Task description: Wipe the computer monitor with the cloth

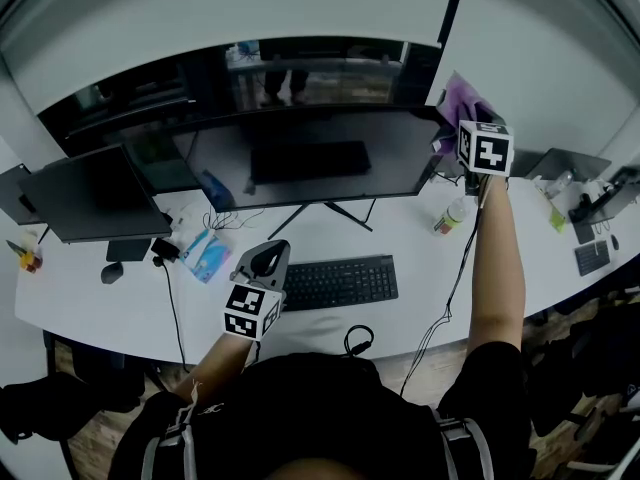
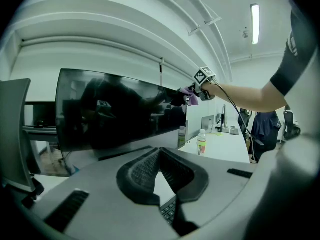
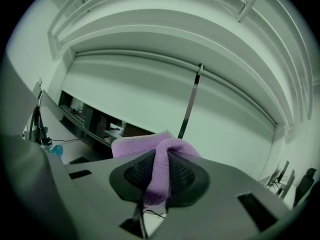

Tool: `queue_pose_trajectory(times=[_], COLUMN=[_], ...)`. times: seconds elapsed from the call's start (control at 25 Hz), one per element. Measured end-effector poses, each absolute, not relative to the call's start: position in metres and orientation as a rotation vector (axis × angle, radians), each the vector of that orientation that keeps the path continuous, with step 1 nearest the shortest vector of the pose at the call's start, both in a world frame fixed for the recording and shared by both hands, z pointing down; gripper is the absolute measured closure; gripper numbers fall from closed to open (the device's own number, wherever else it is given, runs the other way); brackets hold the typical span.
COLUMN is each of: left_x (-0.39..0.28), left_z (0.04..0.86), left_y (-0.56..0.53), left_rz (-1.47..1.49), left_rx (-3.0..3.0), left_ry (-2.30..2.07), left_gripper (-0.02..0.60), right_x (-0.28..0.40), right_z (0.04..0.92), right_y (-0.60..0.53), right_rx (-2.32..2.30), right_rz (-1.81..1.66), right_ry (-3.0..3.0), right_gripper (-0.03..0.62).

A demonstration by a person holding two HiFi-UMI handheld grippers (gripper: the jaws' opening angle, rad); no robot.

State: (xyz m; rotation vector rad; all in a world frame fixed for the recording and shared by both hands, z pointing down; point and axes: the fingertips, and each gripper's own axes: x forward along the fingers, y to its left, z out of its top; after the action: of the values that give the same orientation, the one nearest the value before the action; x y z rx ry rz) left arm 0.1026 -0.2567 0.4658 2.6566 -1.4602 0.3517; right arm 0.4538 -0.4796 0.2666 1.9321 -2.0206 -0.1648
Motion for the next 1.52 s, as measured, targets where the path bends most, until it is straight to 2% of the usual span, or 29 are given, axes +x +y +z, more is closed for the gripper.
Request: queue_pose_trajectory(times=[0.76,1.04,1.52], left_x=[0.102,0.109,0.112], left_z=[0.468,0.471,0.478], left_y=[-0.254,-0.253,-0.257], left_rz=[0.349,0.36,0.389], left_rx=[2.659,2.669,2.667], left_ry=[-1.444,-1.419,-1.397], left_gripper=[0.569,0.569,0.569], right_x=[0.497,0.503,0.502], right_z=[0.279,0.304,0.361], right_y=[-0.478,-0.481,-0.489], right_rx=[2.121,2.13,2.084], right_rz=[-0.043,0.103,0.143], right_ry=[-1.957,-1.993,-1.983], right_gripper=[0.514,0.516,0.52])
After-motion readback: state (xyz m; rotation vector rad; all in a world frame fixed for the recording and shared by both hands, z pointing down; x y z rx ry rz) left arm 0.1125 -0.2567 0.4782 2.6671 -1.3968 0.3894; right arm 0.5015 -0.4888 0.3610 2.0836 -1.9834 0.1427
